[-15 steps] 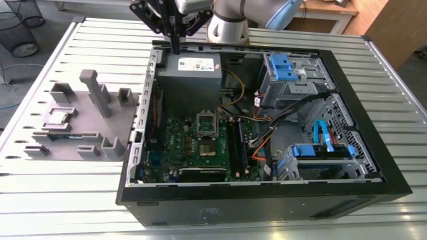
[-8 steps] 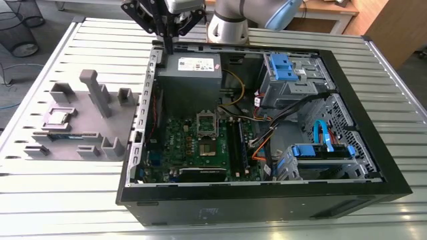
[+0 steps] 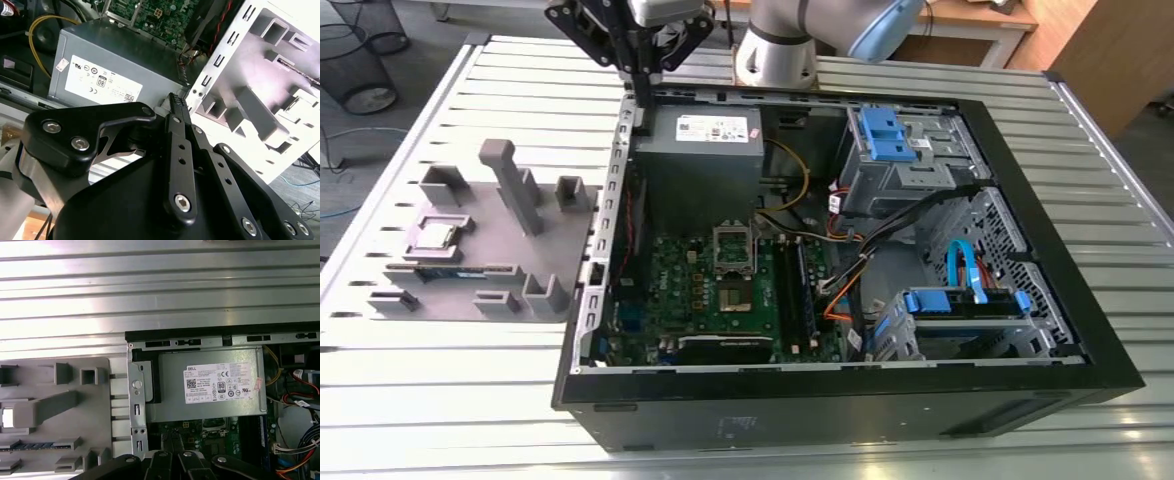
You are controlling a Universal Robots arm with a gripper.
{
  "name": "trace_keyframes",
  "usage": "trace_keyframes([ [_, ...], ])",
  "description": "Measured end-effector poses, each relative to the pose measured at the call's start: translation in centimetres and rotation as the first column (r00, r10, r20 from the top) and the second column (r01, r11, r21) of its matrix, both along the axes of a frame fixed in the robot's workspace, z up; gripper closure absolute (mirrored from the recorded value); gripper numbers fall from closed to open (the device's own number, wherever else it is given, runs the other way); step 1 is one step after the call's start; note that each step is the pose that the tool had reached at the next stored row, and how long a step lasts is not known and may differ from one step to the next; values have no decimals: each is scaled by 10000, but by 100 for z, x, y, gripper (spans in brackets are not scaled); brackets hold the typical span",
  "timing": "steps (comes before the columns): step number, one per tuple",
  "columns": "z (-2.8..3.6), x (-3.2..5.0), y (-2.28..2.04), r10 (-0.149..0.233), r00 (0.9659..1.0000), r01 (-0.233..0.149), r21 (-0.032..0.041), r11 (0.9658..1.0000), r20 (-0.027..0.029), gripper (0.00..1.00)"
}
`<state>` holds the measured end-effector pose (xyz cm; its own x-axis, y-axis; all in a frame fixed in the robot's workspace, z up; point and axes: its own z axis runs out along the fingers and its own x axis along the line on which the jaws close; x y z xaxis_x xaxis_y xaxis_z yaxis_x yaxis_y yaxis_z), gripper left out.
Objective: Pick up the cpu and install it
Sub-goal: 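Reach for the cpu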
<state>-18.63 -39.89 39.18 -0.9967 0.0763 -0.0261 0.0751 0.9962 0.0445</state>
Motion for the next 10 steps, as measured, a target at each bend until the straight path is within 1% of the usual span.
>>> trace_keyframes([
  [10,-6,-168,0,0,10000,0,-1,10000,2,89],
])
